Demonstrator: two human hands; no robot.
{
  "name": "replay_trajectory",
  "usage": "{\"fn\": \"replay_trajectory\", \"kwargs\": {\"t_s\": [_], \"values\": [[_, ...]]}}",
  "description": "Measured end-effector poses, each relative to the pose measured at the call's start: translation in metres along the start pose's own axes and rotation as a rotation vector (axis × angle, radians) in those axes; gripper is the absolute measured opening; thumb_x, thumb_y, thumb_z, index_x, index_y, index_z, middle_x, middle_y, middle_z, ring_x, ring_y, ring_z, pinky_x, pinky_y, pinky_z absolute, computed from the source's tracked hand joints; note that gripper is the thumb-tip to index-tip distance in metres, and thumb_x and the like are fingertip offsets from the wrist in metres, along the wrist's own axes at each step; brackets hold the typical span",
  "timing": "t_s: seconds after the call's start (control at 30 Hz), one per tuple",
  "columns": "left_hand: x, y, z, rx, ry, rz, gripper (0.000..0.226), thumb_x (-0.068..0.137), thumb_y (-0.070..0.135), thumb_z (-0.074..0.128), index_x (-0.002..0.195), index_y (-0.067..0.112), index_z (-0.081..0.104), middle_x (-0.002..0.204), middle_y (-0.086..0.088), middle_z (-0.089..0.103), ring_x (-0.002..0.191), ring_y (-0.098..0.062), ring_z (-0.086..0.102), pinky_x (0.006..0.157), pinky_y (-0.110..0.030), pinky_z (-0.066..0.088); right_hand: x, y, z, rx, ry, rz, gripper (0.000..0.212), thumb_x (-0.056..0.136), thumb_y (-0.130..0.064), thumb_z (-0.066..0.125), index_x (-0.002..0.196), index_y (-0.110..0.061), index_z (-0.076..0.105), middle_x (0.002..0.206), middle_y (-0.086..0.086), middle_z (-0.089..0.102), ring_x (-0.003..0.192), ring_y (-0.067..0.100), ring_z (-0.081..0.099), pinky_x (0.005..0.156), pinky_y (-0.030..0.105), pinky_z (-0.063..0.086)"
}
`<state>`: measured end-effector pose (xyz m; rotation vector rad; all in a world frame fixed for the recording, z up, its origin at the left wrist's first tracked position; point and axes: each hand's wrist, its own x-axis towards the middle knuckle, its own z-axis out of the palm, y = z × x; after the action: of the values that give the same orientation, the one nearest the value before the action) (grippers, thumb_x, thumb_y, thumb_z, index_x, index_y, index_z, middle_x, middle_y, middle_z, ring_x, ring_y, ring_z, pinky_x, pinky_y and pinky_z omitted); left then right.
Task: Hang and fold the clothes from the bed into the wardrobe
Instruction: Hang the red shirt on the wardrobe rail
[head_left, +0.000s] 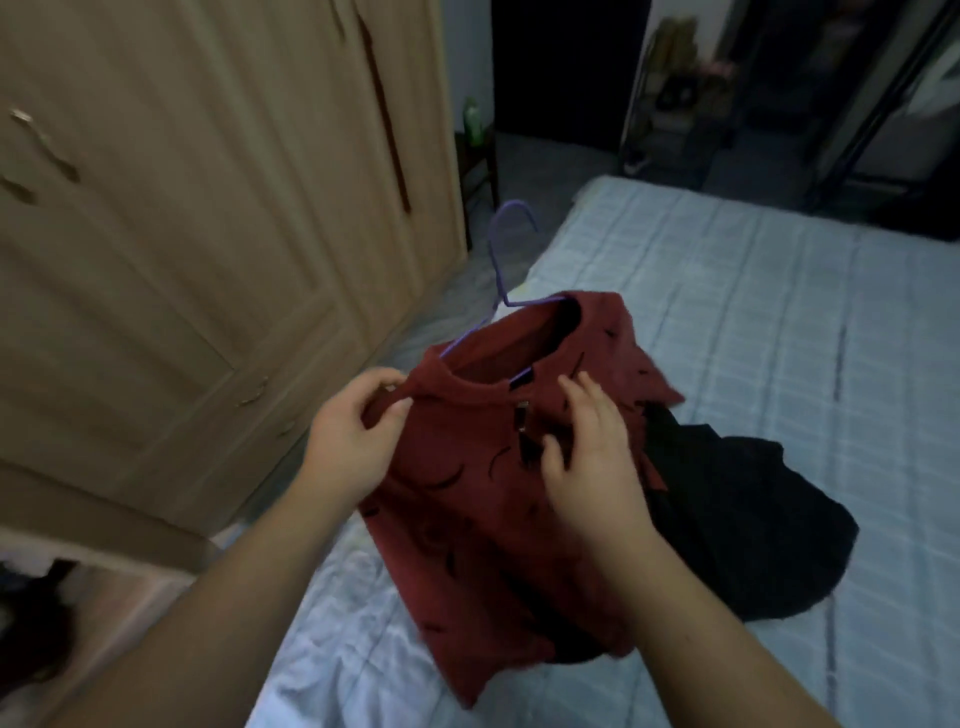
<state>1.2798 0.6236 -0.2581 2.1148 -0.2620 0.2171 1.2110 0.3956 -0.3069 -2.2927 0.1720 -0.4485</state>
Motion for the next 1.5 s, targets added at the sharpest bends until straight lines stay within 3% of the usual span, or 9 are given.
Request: {"fn": "replay_trajectory", "kwargs": {"t_s": [0.2,0.33,0.43,0.57,0.97,1.13,1.27,1.4,1.5], "values": [[-0.027,0.061,-0.129,0.076,0.188,0.086,0.033,0.086,0.011,0.067,0.086,0.044,0.062,0.088,0.032,0.064,0.086,0.009,0.059,0.082,-0.010,0.044,0.048,-0.088,-0.058,0.094,0.180,-0.193,0.072,0.076,0.006,0.043,0.146,-0.012,0.040,0.157,0.013,0.030,0.145,0.027,0.027,0.121,0.044,0.023],[-0.065,0.091,-0.216,0.117,0.310,0.125,0.040,0.083,0.014,0.065,0.084,0.054,0.062,0.086,0.032,0.064,0.082,0.017,0.055,0.079,-0.006,0.041,0.079,-0.151,-0.070,-0.064,0.069,-0.322,0.068,0.084,-0.007,0.054,0.150,-0.016,0.037,0.158,0.012,0.032,0.146,0.032,0.027,0.119,0.051,0.023],[-0.093,0.094,-0.277,0.190,0.402,0.115,0.045,0.086,-0.003,0.069,0.081,0.042,0.062,0.084,0.036,0.064,0.080,0.019,0.056,0.077,-0.001,0.038,0.088,-0.204,-0.062,-0.151,-0.080,-0.506,0.034,0.093,-0.024,0.058,0.127,-0.019,0.061,0.128,0.007,0.062,0.124,0.030,0.053,0.105,0.053,0.039],[-0.136,0.091,-0.349,0.315,0.495,0.086,0.034,0.085,-0.002,0.070,0.089,0.032,0.065,0.089,0.029,0.065,0.082,0.019,0.055,0.079,-0.003,0.039,0.072,-0.267,-0.029,-0.097,-0.207,-0.740,0.006,0.093,-0.026,0.059,0.098,-0.025,0.061,0.094,-0.005,0.060,0.094,0.023,0.060,0.088,0.044,0.047],[-0.298,0.026,-0.525,0.414,0.722,-0.084,0.042,0.086,0.011,0.071,0.087,0.051,0.059,0.086,0.024,0.065,0.080,0.010,0.056,0.079,-0.017,0.044,-0.073,-0.472,0.110,0.105,-0.274,-0.903,0.021,0.097,-0.025,0.058,0.115,-0.019,0.066,0.106,0.005,0.071,0.098,0.031,0.064,0.076,0.037,0.047],[-0.361,0.002,-0.627,0.660,0.428,-0.312,0.025,0.083,0.024,0.066,0.097,0.039,0.050,0.095,0.011,0.059,0.096,-0.014,0.059,0.081,-0.027,0.042,-0.140,-0.558,0.164,0.176,-0.202,-0.949,0.022,0.095,-0.028,0.055,0.109,-0.020,0.070,0.099,0.007,0.073,0.090,0.034,0.067,0.074,0.039,0.052],[-0.387,-0.001,-0.702,0.406,0.196,-0.340,0.066,0.067,0.017,0.060,0.130,0.029,0.047,0.127,-0.002,0.055,0.119,-0.011,0.052,0.095,-0.016,0.038,-0.195,-0.622,0.212,0.228,-0.219,-1.046,0.020,0.090,-0.021,0.055,0.105,-0.021,0.069,0.098,0.002,0.073,0.091,0.030,0.065,0.081,0.046,0.049],[-0.383,-0.005,-0.740,-0.090,-0.004,-0.324,0.035,0.091,0.023,0.058,0.125,0.014,0.057,0.100,-0.011,0.069,0.087,-0.018,0.063,0.076,-0.025,0.048,-0.229,-0.672,0.249,0.197,-0.248,-1.059,0.018,0.097,-0.020,0.052,0.106,-0.025,0.067,0.101,-0.005,0.069,0.097,0.024,0.059,0.083,0.038,0.034],[-0.378,-0.027,-0.746,-0.245,0.019,-0.274,0.035,0.098,0.024,0.047,0.102,-0.010,0.053,0.063,-0.001,0.048,0.053,-0.012,0.043,0.052,-0.021,0.036,-0.246,-0.694,0.273,0.161,-0.224,-1.018,0.023,0.096,-0.030,0.048,0.108,-0.026,0.067,0.102,-0.006,0.065,0.099,0.024,0.055,0.088,0.041,0.038]]}}
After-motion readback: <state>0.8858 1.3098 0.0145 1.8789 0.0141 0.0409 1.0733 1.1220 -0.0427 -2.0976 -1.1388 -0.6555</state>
